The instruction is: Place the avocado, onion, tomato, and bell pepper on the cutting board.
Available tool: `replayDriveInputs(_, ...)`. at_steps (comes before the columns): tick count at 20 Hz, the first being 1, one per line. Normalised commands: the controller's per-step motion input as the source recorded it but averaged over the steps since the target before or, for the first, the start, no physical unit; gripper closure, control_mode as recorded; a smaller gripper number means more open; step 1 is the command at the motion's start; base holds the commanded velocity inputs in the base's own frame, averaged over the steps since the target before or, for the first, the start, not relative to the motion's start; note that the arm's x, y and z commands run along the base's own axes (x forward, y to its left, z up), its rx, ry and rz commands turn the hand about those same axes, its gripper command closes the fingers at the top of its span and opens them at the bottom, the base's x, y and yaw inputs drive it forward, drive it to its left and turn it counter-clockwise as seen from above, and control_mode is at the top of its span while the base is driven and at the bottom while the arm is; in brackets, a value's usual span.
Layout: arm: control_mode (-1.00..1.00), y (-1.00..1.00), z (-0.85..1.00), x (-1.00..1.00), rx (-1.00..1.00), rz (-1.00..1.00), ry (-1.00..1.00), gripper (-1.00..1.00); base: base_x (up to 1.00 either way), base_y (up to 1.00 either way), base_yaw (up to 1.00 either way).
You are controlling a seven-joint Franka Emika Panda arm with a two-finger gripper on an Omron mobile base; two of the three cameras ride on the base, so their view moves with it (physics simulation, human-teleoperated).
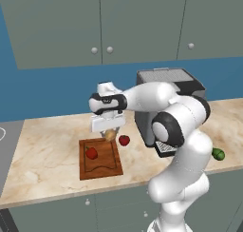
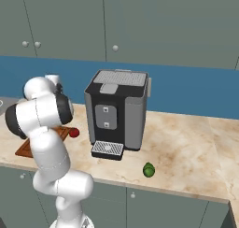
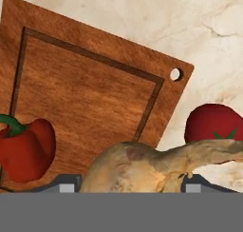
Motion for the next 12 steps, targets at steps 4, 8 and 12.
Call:
replayDriveInputs(4,-1.0,0.25,-0.33,0.32,0.0,0.03,0.09,1.0,0.0,0.0,0.0)
replayDriveInputs(8,-1.0,0.25,-0.25,0.23,0.0,0.0,0.08,1.0,0.0,0.0,0.0)
replayDriveInputs(12,-1.0,0.03,-0.34,0.06,0.0,0.0,0.08,1.0,0.0,0.0,0.0)
